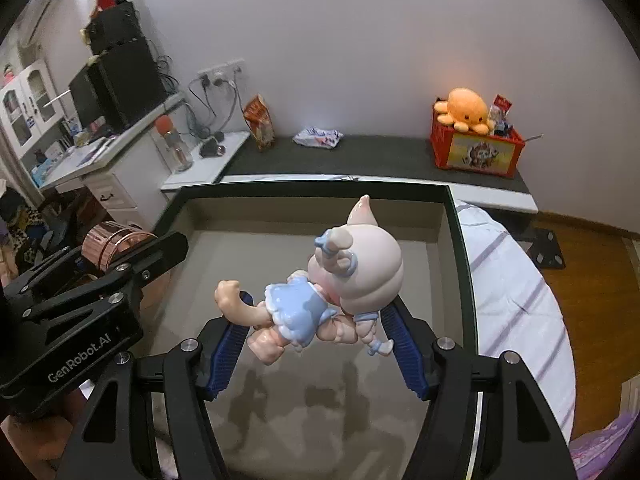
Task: Organize rigid objects
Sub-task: 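Carry the cup and doll into the pink box and open both grippers, then withdraw both grippers from the box back over the table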
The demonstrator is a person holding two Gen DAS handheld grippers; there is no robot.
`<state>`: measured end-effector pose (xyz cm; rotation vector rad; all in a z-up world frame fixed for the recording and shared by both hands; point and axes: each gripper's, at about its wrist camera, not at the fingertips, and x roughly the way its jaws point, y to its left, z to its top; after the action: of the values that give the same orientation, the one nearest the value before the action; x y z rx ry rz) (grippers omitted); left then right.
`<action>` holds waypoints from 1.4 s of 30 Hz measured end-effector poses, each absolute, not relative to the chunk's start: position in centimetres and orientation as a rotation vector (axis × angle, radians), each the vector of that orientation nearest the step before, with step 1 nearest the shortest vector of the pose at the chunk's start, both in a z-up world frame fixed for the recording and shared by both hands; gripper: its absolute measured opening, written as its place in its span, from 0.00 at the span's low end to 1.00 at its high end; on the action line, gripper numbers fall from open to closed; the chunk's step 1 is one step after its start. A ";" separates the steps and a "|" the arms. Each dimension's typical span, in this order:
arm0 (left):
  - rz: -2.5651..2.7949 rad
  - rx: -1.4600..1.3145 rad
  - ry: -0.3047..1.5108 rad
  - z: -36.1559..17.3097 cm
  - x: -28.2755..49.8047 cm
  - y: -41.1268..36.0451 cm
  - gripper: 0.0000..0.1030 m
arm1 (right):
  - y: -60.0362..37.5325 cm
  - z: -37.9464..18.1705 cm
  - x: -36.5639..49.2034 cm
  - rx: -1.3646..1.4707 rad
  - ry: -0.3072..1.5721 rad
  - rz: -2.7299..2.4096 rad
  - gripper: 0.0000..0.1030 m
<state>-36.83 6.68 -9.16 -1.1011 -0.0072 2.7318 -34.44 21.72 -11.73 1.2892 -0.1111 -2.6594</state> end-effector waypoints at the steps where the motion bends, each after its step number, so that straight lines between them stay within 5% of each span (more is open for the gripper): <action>1: 2.737 -1.104 -0.001 -9.3 -37.5 6.8 0.53 | 21.8 -11.9 -35.0 1.297 -0.114 -2.661 0.66; 19: 2.640 -1.411 -0.003 -13.1 -44.2 7.9 0.54 | 22.0 -15.9 -41.4 1.592 -0.083 -2.540 0.66; 21: 2.632 -1.431 0.009 -13.4 -44.4 8.0 0.59 | 22.0 -16.2 -41.7 1.621 -0.076 -2.527 0.66; 23: 2.643 -1.434 0.012 -13.3 -44.3 8.0 0.79 | 22.0 -16.2 -41.6 1.624 -0.055 -2.523 0.71; 29: 2.661 -1.418 0.039 -13.1 -43.8 8.0 0.96 | 20.7 -16.2 -41.4 1.642 0.023 -2.508 0.85; 33: 2.674 -1.384 -0.024 -11.8 -42.9 7.1 0.99 | 20.1 -15.9 -40.7 1.598 0.008 -2.467 1.00; 42: 2.759 -1.239 -0.121 -7.5 -38.8 4.1 0.99 | 20.0 -11.9 -37.4 1.462 0.051 -2.579 1.00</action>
<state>-38.80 4.06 -7.46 -1.2390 -0.1213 2.7589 -37.41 20.04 -11.89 1.4622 0.0515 -2.5795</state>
